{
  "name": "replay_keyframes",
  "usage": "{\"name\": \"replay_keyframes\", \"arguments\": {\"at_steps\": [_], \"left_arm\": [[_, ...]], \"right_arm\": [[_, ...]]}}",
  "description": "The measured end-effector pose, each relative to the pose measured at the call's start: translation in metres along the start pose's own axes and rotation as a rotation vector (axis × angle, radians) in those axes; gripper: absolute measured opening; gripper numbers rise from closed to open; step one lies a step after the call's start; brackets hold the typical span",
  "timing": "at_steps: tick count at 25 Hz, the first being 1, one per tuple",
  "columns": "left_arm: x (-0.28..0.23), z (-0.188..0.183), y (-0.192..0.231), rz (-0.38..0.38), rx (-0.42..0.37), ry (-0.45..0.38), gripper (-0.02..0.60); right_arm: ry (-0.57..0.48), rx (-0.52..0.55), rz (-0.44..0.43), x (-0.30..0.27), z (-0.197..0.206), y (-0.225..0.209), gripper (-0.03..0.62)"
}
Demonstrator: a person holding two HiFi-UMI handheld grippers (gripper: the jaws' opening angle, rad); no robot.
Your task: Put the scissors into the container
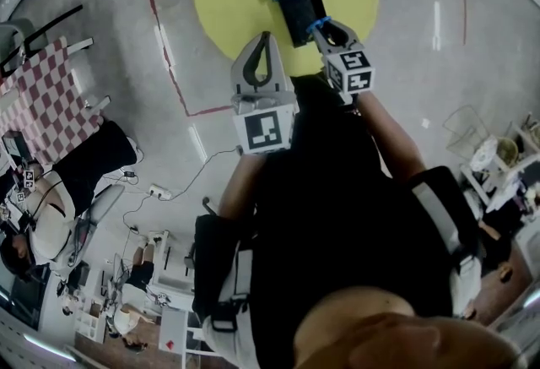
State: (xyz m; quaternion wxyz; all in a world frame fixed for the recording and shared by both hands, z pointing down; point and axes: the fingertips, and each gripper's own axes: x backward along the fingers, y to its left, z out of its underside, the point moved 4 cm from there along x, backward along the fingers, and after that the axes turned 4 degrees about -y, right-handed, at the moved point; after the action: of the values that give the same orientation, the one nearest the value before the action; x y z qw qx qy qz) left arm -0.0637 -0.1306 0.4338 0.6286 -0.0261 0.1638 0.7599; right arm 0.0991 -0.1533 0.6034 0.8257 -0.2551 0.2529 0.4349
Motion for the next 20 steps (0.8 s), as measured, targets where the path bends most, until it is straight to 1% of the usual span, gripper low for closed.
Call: {"name": "replay_keyframes", "arguments": {"at_steps": [10, 20], "left_arm": [[-0.005, 0.007, 0.007, -0.026, 0.014, 0.014, -0.002], [-0.008, 0.015, 0.016, -0.042, 0.02, 0.034, -0.002]], "right_arm": [[0.063, 0.02, -0.007, -0.028, 0.034, -0.009, 0.083], [0.118, 0.017, -0.01, -0.051, 0.053, -0.011, 0.083]]}}
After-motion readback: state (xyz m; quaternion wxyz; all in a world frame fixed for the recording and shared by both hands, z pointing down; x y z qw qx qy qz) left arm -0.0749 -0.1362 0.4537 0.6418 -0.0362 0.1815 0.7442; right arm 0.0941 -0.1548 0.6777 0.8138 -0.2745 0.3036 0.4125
